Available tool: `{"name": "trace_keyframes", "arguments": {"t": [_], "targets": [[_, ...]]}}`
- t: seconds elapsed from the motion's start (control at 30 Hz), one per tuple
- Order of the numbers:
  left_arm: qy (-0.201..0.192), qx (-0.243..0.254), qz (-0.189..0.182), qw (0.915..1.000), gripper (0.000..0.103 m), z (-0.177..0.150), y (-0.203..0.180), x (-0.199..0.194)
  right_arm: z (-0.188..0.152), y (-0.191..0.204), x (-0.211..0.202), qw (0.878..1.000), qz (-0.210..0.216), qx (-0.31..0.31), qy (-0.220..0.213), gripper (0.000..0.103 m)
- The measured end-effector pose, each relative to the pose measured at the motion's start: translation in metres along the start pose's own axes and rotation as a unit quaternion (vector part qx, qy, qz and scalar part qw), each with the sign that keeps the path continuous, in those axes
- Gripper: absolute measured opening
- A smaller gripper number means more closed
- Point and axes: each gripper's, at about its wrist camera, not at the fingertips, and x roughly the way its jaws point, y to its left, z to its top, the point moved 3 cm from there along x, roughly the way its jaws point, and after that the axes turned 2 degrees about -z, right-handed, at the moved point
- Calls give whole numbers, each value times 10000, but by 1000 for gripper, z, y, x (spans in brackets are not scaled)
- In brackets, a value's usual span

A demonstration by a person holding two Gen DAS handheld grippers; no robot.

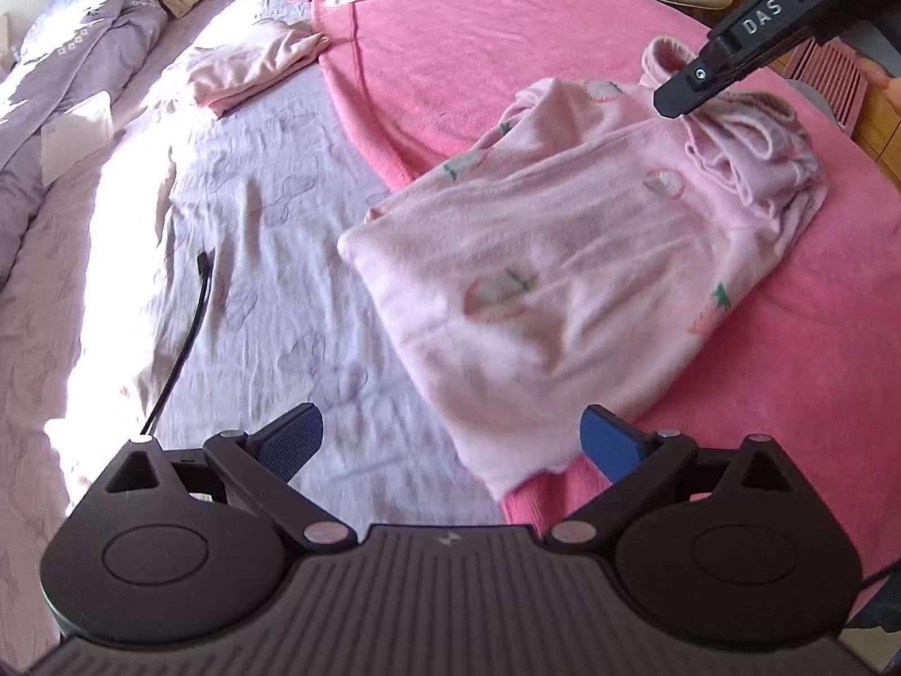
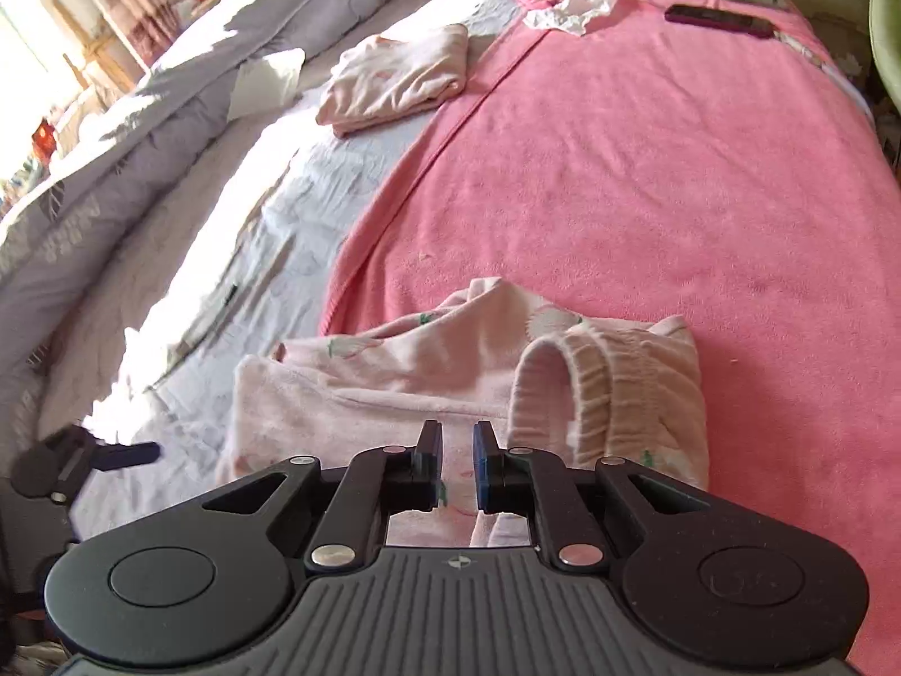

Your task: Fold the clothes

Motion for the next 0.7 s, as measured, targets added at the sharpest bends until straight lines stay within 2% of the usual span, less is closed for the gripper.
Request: {"name": "trace_keyframes", "arguments": {"t": [0.1,0.17,0.2,0.23,0.3,0.33,0.43,0.5,0.63,0.7], "targets": [[126,-6,44,9999,100,-22,-3,-1,-22,23,-8,9948,-799,-424,-467,39],[145,-70,37,9999,100,-31,-3,1,-40,31,-23,9829,-1399,-635,-1014,52],[121,-127,9,9998,100,-34,-2,1,-47,32,-30,9739,-1739,-699,-1279,65],[98,-204,-21,9997,100,-35,-1,2,-54,30,-37,9631,-2086,-764,-1518,83],[81,-367,-81,9993,100,-38,3,3,-60,19,-36,9522,-2447,-912,-1587,99],[91,-449,-111,9989,100,-39,5,5,-62,10,-33,9497,-2574,-955,-1505,99],[162,-698,-232,9972,101,-42,9,12,-60,-30,-18,9593,-2577,-374,-1093,99],[165,-814,-301,9961,102,-43,11,13,-61,-63,-18,9642,-2432,468,-952,99],[148,-850,-332,9957,102,-45,12,14,-78,-120,-31,9588,-1931,1871,-918,99],[164,-863,-286,9957,103,-45,11,13,-85,-138,-34,9625,-1639,2011,-789,99]]}}
